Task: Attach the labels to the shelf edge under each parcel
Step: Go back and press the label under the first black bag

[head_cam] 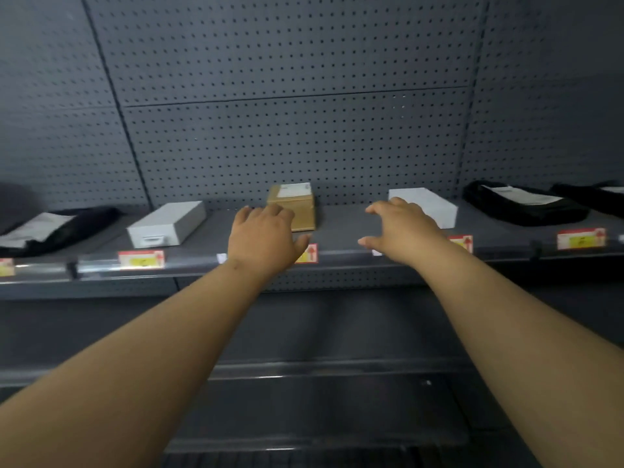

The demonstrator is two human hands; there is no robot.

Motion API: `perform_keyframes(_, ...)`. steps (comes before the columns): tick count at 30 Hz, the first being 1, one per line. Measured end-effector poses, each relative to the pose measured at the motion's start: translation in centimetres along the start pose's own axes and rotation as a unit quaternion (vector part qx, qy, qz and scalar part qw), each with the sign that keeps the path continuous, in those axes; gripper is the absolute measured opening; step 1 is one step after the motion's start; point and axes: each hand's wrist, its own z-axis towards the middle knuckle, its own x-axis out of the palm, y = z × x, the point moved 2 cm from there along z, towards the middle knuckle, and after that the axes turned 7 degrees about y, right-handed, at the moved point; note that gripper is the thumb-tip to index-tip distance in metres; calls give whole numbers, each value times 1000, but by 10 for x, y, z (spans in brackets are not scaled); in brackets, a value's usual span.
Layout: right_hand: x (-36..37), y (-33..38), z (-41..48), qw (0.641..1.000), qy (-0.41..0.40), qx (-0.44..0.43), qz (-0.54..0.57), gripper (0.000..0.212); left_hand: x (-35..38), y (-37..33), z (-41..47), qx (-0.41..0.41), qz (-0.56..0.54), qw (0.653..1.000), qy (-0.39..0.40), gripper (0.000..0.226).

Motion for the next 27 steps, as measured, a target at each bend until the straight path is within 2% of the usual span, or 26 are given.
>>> perform_keyframes(8,48,148,-22,999,16,-23,20,63,-2,143,-71,-1,-4,1000,26,58)
perform_keyframes(20,90,288,-51,994,59,-93,11,64,-13,263,-169,-75,7,997,14,55)
perform_keyframes(27,112,369,-54,990,55,-128,-32,63,-9,331,-205,-103,3,995,9,55)
